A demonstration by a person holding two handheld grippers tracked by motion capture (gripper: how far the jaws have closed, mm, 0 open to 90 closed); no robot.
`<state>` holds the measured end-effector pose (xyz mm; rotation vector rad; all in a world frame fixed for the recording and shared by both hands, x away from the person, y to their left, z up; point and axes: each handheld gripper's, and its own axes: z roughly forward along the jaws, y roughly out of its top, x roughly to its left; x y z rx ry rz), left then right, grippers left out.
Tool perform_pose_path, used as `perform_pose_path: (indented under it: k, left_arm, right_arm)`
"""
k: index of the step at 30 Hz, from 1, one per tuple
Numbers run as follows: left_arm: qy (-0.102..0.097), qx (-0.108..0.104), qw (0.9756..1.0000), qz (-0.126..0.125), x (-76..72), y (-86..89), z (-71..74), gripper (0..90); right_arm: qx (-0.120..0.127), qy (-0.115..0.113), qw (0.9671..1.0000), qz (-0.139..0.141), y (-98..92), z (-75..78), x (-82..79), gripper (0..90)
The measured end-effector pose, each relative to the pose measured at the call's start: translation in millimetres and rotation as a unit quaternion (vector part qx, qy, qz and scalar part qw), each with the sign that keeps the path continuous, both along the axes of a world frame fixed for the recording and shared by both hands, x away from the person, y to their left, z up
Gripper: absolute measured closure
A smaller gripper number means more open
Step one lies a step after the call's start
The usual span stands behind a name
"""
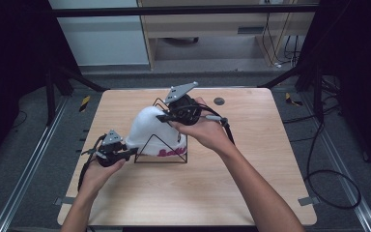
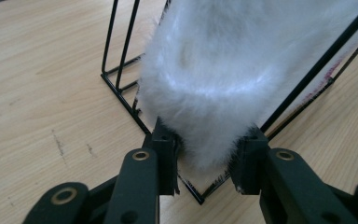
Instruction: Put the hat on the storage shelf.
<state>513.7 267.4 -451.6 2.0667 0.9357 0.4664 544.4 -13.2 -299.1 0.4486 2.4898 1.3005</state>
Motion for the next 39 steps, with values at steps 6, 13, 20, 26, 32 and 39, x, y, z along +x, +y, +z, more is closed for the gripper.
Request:
perform_pose_path:
  k: [6,13,20,26,32,39]
  left_arm:
    - [0.004,-0.018,0.9998,0.002,-7.9,6.2,-3.4,57.9]
    - [-0.013,-0.064,0.9977,0.020,-22.1,27.2,5.9,47.1]
    - [-0.024,-0.064,0.9965,0.049,-22.3,41.7,15.4,45.6]
    - [-0.030,-0.036,0.9965,0.069,-21.0,46.7,17.9,37.1]
    - [-0.028,-0.001,0.9956,0.089,-18.5,48.8,15.0,20.9]
    - [-0.022,-0.004,0.9950,0.098,-17.3,53.3,11.9,11.0]
  right_arm:
    - [-0.002,0.004,1.0000,0.002,4.9,-4.0,-0.9,81.2]
    - [-0.006,0.004,1.0000,0.000,10.6,-6.1,-0.9,81.2]
    - [-0.016,0.008,0.9998,-0.002,17.7,-11.4,-0.6,78.4]
    - [-0.014,0.013,0.9997,-0.014,16.1,-14.8,0.3,63.0]
    - [0.016,0.028,0.9990,-0.030,-5.6,-14.7,-1.1,44.7]
    - [0.038,0.025,0.9976,-0.052,-34.1,-10.0,-3.4,36.8]
